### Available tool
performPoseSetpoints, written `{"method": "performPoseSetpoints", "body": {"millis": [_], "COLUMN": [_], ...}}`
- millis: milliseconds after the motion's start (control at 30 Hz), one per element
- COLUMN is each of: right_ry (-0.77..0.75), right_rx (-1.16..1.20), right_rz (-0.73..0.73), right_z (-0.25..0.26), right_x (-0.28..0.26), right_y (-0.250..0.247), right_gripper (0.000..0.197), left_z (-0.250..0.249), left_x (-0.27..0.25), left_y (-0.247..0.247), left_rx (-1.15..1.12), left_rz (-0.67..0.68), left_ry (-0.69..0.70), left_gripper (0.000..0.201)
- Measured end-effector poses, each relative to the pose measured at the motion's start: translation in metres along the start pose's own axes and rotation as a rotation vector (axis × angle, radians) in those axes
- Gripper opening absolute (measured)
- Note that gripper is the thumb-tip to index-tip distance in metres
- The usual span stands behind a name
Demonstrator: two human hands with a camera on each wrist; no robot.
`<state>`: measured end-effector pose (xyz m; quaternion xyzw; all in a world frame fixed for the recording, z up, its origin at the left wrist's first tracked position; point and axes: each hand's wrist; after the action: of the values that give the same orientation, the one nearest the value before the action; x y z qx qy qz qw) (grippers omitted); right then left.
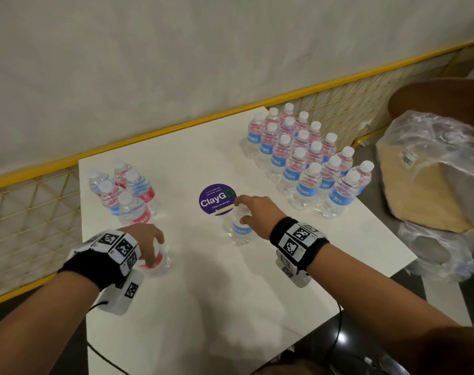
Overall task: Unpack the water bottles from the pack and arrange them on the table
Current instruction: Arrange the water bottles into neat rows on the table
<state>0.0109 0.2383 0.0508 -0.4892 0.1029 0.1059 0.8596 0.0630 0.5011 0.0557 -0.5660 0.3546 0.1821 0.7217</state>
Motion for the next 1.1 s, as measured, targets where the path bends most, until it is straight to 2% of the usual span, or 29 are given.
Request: {"method": "performPoseSetpoints", "body": {"millis": [233,467,700,867,1100], "right_ry": [0.053,0.095,0.160,0.287,0.353], "right_rx": [-0.009,0.001,-0.037,-0.062,-0.130], "right_rz": [-0.021,-0.001,0.001,-0.077,-0.069], "right_z": [0.006,-0.014,-0.062,-0.105,-0.139], "right_x": [0.004,-0.007,-0.030,-0.038,-0.037], "right_y": [0.002,-0.004,-0.033,-0.069,-0.097], "right_gripper": [0.042,0.043,0.041,0.040,0.043], "left_z": [-0.029,-0.094,-0.152,-0.175,-0.189], "left_x": [0.005,0.014,0.028,0.038,0.046], "left_y": [-0.014,-0.029,-0.047,-0.058,-0.064], "left_rx": [-0.087,-0.101,-0.060,-0.057,-0.086], "left_rz": [-0.119,-0.177,-0.195,-0.231,-0.241], "left_ry": [0.085,0.211,0.306,0.314,0.315], "left_gripper": [0.050,0.050,0.049,0.049,0.049]}}
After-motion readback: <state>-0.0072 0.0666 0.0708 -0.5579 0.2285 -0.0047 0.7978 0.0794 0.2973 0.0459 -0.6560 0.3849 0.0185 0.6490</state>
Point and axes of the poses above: each hand's wrist, its own x-axis towards the middle knuckle, its own y-axis out of the palm, z = x × y, and after that the axes turned 2 degrees about z, right-handed
